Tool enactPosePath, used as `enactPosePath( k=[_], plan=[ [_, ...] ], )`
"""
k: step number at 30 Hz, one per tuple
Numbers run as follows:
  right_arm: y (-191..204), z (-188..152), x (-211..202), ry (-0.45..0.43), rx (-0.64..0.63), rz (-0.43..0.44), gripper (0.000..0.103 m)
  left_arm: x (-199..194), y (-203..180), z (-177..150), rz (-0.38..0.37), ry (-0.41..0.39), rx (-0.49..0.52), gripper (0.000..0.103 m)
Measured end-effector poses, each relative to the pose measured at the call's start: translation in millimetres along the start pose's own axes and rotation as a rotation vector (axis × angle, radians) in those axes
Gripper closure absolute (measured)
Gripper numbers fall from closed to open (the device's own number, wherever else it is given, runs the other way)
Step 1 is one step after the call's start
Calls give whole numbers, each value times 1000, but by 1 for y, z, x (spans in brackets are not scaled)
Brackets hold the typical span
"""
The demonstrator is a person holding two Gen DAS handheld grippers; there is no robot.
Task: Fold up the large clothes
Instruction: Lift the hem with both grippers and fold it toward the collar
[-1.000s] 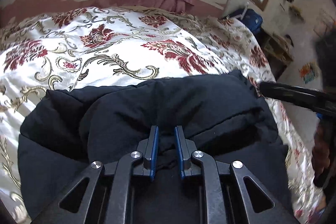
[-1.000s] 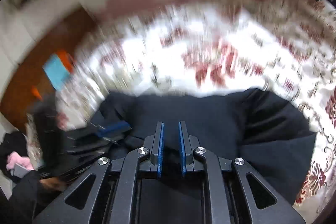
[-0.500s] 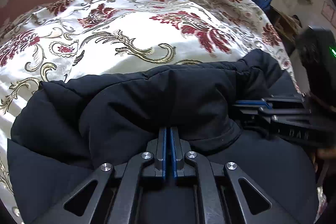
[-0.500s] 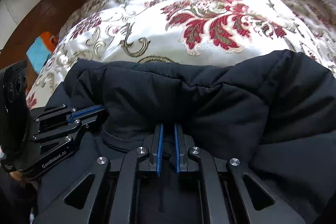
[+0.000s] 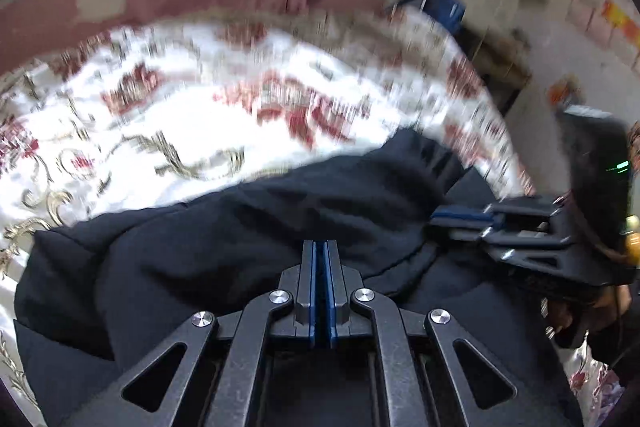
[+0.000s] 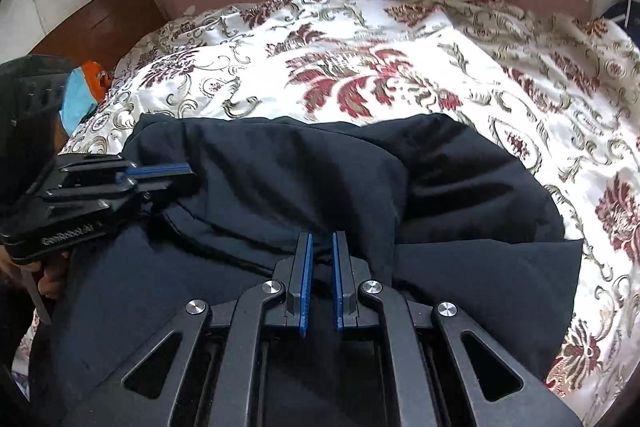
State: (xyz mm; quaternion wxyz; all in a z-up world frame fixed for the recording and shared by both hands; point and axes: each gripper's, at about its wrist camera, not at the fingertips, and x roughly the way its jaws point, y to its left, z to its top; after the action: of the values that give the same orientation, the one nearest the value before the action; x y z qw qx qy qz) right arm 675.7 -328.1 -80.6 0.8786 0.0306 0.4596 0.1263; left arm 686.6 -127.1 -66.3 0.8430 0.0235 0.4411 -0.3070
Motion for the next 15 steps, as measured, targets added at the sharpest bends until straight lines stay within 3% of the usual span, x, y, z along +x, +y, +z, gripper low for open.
enactPosePath(
  k=[6,10,12,15],
  plan=[
    [-6,-15,42,-22,94,32,100,27,-8,-11,102,36,33,97],
    [7,-22,38,-75,62,-27,100,30,-24,-21,216,-32,93,97],
    [9,-25,21,-111,65,-18,100,13,-25,-26,204,-100,101,97],
    [11,-29,-5,-158,84,-12,94,-13,-20,-27,157,-136,39,97]
  ],
)
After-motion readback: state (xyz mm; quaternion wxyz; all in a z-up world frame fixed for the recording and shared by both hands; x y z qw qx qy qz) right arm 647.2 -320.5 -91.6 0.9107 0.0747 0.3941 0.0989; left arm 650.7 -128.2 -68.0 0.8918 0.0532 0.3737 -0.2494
